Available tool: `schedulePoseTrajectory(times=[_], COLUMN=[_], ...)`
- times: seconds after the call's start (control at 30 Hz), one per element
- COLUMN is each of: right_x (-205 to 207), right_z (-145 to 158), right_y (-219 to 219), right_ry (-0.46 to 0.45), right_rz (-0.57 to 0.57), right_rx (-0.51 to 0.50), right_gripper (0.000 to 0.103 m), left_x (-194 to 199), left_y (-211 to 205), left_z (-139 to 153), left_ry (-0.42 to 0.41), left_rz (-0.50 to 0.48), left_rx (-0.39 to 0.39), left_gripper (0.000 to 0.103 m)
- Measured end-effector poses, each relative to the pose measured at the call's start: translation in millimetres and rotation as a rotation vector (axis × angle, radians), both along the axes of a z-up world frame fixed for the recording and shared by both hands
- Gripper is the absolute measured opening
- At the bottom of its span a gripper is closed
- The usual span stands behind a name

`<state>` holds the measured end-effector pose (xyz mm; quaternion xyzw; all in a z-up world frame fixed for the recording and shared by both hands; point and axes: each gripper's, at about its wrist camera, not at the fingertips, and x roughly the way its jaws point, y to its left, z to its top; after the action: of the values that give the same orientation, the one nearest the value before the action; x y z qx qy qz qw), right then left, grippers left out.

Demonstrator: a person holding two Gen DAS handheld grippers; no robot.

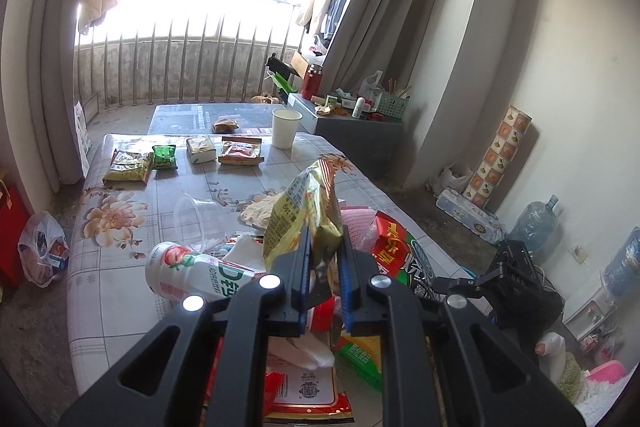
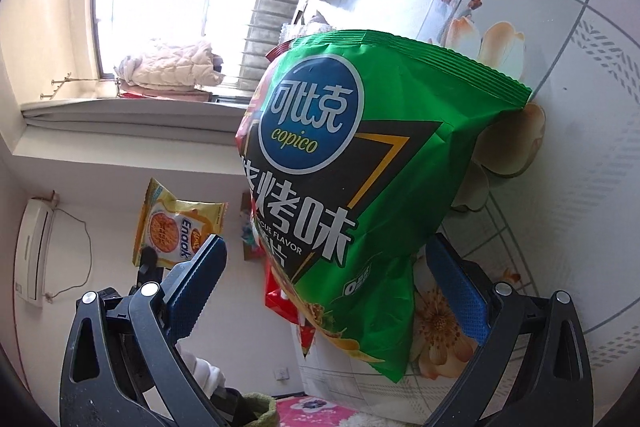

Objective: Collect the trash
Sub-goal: 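Carry the green chip bag with the right tool over the blue wastebasket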

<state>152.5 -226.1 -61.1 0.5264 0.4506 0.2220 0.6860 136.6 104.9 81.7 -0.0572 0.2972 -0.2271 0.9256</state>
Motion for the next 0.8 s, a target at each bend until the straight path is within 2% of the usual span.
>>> schedulePoseTrajectory(times=[0.07, 0.17, 0.27, 0.33, 0.4, 0.63, 0.8], right_x=[0.5, -3.3, -7.4, -10.9, -12.9, -22.7, -31.3], right_z=[-0.5, -15.5, -30.4, -33.2, -34.2, -33.2, -27.5], right_y=[0.6, -3.4, -10.0, -14.5, -17.6, -26.8, -41.8], right_ry=[0.004, 0.032, 0.059, 0.056, 0.049, 0.029, -0.008], right_rz=[-0.002, -0.002, -0.006, -0.006, -0.01, -0.024, -0.047], right_rx=[-0.01, -0.02, 0.03, 0.055, 0.07, 0.095, 0.09], right_gripper=[0.093, 0.075, 0.06, 0.046, 0.037, 0.016, 0.01], left_x=[0.3, -0.5, -1.4, -1.6, -2.9, -5.0, -6.9], left_y=[-0.5, -2.7, -5.2, -6.2, -8.0, -11.9, -19.5], left_z=[0.5, 1.2, 2.9, 4.3, 4.8, 6.2, 8.4], left_ry=[0.0, -0.005, -0.009, -0.011, -0.012, -0.015, -0.022], left_rz=[-0.003, -0.01, -0.015, -0.017, -0.021, -0.022, -0.03], left_rx=[-0.001, -0.001, 0.0, 0.001, 0.003, 0.009, 0.019], left_gripper=[0.012, 0.012, 0.012, 0.012, 0.012, 0.012, 0.012])
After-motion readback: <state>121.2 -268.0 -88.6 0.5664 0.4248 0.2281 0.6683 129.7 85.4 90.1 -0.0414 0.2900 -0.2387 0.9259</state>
